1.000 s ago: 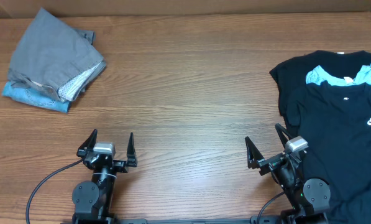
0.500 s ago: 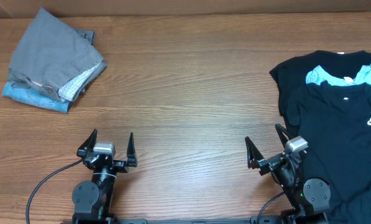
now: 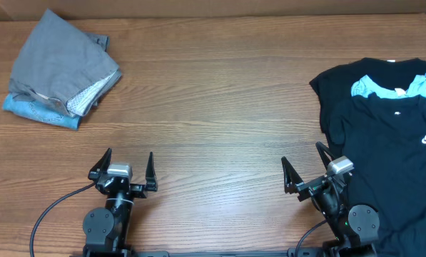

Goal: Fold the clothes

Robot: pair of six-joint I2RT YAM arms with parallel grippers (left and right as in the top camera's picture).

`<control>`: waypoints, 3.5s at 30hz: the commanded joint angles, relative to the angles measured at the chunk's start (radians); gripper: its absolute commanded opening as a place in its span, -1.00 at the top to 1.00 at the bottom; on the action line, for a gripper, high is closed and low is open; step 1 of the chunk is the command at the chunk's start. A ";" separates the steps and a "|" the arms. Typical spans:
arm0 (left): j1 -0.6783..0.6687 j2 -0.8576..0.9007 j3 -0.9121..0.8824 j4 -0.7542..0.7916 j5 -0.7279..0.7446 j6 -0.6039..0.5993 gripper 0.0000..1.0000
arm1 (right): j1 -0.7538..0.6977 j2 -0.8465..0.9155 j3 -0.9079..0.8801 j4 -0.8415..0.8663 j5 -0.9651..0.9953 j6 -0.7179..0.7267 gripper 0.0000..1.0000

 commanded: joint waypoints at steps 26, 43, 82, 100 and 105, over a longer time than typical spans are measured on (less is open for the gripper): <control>-0.010 -0.008 0.023 0.023 0.298 -0.150 -1.00 | -0.006 -0.008 0.007 0.051 -0.092 0.168 -1.00; -0.009 0.546 0.681 -0.278 0.106 -0.105 -0.99 | -0.006 0.567 0.746 -0.652 0.111 0.200 -1.00; -0.010 1.223 1.418 -1.020 0.256 -0.104 -1.00 | -0.470 1.986 1.410 -0.598 0.262 0.291 -0.37; -0.010 1.302 1.414 -1.081 0.234 -0.093 -0.96 | -0.474 2.058 1.409 -0.566 0.318 0.315 0.49; -0.010 1.321 1.414 -1.083 0.234 -0.093 -0.86 | -0.495 2.042 1.425 -0.603 0.314 0.312 0.93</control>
